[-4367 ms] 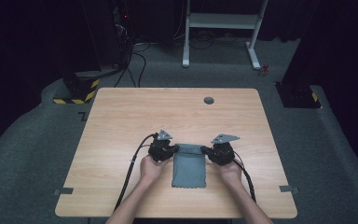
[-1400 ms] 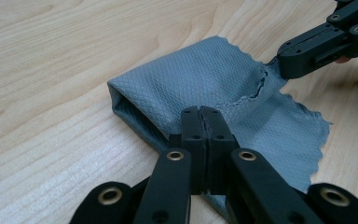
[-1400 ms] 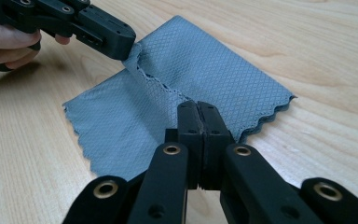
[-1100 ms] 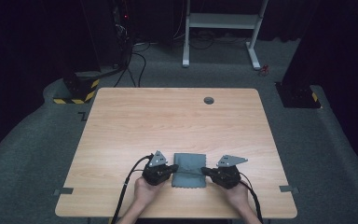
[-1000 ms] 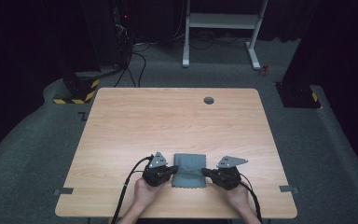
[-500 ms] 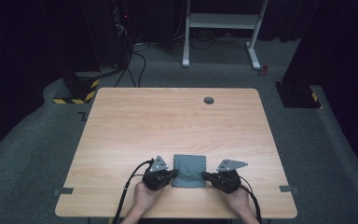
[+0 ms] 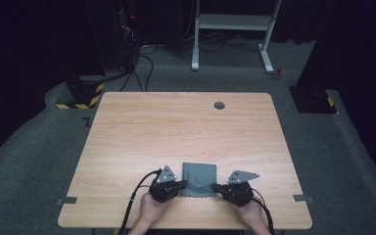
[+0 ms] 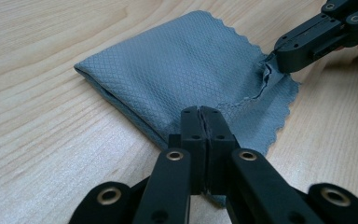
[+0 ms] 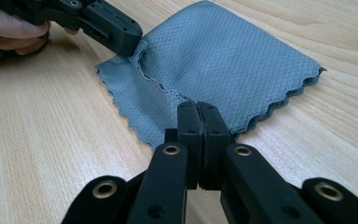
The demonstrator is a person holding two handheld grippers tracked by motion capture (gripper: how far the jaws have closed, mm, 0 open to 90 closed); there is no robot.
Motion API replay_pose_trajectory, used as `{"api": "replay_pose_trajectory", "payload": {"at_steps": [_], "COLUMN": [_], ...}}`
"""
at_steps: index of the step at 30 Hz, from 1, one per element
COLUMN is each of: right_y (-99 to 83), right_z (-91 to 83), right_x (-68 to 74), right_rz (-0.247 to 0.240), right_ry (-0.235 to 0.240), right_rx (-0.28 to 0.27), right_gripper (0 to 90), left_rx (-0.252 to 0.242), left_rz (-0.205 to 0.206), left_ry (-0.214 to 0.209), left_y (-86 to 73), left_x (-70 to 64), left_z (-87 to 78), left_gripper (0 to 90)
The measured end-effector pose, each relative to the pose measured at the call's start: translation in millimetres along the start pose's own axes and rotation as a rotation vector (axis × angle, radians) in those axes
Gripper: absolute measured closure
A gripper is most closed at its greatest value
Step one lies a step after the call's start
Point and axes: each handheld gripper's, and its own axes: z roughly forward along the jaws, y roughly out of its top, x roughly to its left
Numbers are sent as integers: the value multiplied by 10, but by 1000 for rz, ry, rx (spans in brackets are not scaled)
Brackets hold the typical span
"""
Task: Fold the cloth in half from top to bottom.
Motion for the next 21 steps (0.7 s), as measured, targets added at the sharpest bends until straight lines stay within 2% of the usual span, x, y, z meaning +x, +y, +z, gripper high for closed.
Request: {"api": "replay_pose_trajectory", "payload": {"at_steps": [15,21], "right_y": [-28,-41], "right_z": [18,-7], "right_x": [41,45], "right_rz": [-21,-16], "right_ry": [-16,-10], "right_rx": [28,34], "right_gripper": [880,822], "left_rx": [42,49], "left_rz": [17,22], "left_ry": [0,-17], "left_y": [0,-11], "left_x": [-44,-75], "left_z": [-1,-40], "left_gripper": [878,831]}}
